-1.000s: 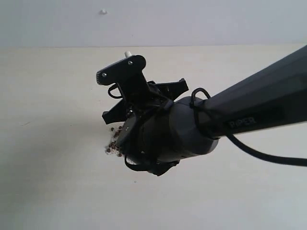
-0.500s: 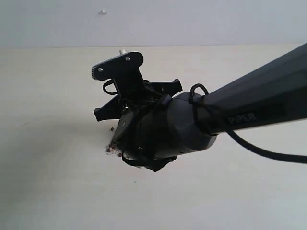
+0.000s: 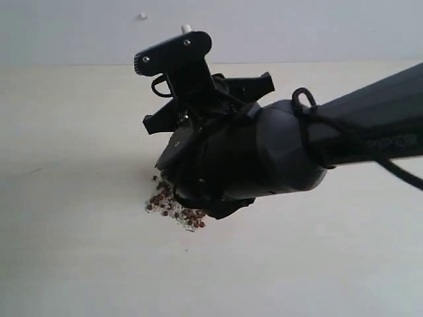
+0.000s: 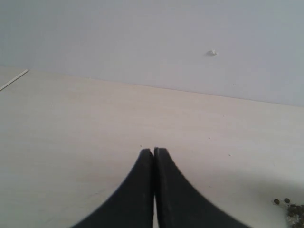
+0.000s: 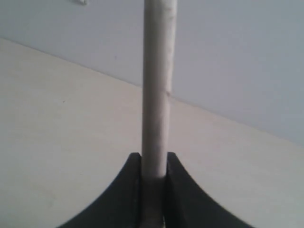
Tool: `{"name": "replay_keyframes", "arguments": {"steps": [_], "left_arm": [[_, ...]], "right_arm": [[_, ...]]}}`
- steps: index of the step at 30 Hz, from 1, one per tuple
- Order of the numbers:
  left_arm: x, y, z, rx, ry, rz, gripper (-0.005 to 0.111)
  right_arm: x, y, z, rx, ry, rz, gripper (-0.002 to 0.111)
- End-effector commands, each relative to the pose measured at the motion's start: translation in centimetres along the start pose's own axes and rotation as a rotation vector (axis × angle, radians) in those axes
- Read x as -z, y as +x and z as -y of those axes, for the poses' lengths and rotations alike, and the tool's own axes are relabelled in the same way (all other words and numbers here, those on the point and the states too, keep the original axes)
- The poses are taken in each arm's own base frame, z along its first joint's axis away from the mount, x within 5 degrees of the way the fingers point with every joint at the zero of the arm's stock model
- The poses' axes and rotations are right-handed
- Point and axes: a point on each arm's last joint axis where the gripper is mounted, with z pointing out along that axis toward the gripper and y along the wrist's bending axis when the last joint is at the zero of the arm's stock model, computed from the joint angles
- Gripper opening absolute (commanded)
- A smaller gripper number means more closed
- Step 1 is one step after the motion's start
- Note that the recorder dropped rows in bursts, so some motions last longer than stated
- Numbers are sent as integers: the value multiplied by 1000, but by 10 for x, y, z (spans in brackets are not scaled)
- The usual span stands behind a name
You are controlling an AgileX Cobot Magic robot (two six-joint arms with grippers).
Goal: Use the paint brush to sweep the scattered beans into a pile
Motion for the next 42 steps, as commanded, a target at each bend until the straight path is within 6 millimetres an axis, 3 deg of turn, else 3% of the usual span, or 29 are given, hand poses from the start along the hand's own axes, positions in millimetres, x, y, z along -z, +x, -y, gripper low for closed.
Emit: {"name": "replay_keyframes", "arguments": {"steps": [1,5,10,17,24,31,36,42], "left_arm": [[0,0,0,9,6,5,0],[0,0,0,9,6,5,0],[0,0,0,9,6,5,0],[0,0,0,9,6,5,0],[0,0,0,9,6,5,0],[0,0,0,9,6,5,0],[0,0,0,9,6,5,0],[0,0,0,9,6,5,0]], "right_arm": [[12,-25,21,197,54,4,0],[24,-43,41,341,50,-39,0],[33,-62,87,358,-75,-201,0],[31,-64,159,174,-332,-435,0],[15,-54,204,-102,-435,-559,0],[-10,-40,230,-349,-564,-596,0],[-29,-20,232,-398,-699,-651,0],[-61,15,231,-453,-684,-746,0]]}}
